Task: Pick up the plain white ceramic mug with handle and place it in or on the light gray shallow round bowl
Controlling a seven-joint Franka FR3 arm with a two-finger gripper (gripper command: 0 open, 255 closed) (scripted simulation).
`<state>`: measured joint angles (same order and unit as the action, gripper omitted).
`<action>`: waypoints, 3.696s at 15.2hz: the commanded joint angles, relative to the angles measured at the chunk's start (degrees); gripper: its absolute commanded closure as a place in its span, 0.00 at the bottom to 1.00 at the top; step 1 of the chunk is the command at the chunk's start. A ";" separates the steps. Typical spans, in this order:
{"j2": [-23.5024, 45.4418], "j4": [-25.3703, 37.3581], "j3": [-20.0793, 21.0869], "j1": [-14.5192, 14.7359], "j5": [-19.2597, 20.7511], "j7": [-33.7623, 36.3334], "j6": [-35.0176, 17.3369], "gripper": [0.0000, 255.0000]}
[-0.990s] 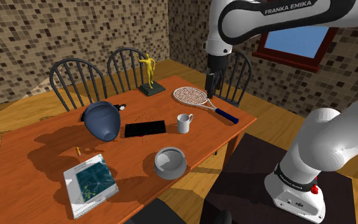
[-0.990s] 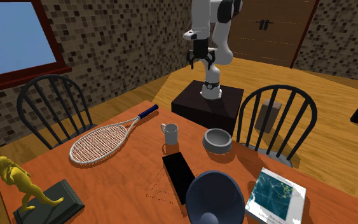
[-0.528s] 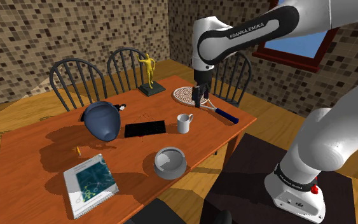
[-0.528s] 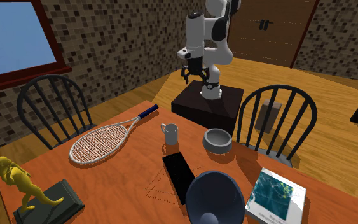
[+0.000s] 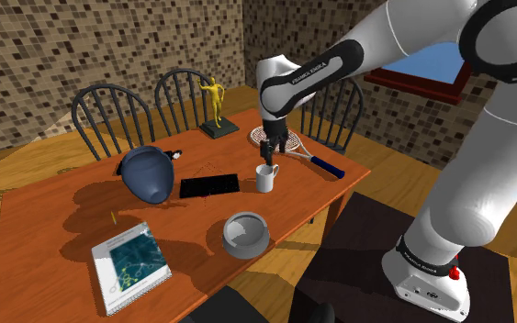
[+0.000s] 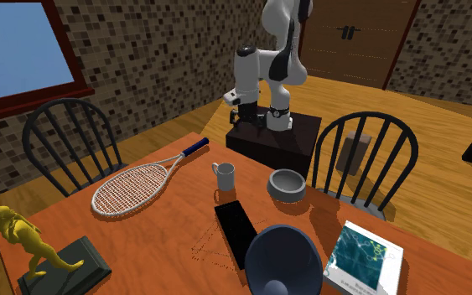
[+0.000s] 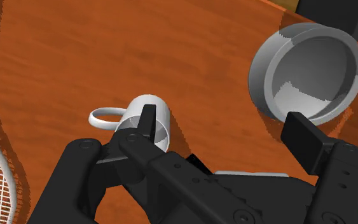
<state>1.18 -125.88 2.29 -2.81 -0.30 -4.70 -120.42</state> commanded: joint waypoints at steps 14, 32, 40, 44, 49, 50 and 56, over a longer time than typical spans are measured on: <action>29.42 19.67 -1.65 0.01 3.25 3.04 -6.77 0.00; 31.79 18.57 -1.75 -0.03 3.38 3.13 -10.24 1.00; 30.08 18.45 -1.71 -0.05 3.32 3.05 -8.66 1.00; 27.91 18.50 -1.67 -0.07 3.23 2.93 -6.44 1.00; 25.35 18.80 -1.61 -0.10 3.12 2.79 -3.57 1.00; 24.86 18.91 -1.60 -0.10 3.09 2.76 -2.98 1.00; 22.13 19.82 -1.55 -0.12 2.97 2.58 0.66 1.00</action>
<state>23.71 -106.38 0.74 -2.92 2.69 -2.08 -120.50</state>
